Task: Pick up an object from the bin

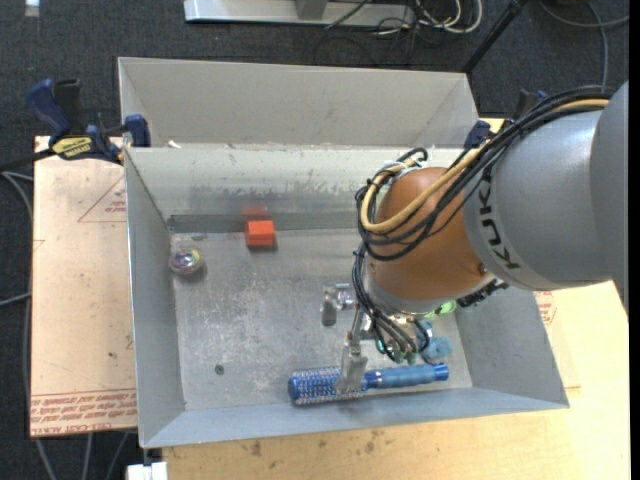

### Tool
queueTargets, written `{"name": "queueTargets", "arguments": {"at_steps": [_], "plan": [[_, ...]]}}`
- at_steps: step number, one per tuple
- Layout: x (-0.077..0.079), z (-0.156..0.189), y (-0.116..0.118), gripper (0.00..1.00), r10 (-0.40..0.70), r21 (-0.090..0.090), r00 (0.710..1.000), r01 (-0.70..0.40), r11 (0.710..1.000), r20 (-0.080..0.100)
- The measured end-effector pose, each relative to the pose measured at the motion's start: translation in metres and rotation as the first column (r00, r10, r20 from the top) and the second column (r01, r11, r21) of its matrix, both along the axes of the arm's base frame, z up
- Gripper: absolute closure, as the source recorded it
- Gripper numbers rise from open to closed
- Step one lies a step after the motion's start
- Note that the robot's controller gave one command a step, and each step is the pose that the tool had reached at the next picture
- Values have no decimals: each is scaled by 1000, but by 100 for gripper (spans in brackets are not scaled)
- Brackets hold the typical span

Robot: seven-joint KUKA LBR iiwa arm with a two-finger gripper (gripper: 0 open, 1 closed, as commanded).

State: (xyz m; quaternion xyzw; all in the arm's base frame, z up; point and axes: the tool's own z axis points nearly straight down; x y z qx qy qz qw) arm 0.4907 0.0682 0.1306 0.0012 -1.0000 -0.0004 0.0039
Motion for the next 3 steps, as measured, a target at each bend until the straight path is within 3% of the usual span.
{"name": "queueTargets", "arguments": {"at_steps": [1, 2, 3], "plan": [[-5, -59, 18, 0, 133, 1, 991, -134, 991, 28], [9, -30, -19, 0, 23, -1, 1000, -23, 1000, 12], [47, -11, -6, 0, -64, 2, 998, 64, 998, 13]]}}
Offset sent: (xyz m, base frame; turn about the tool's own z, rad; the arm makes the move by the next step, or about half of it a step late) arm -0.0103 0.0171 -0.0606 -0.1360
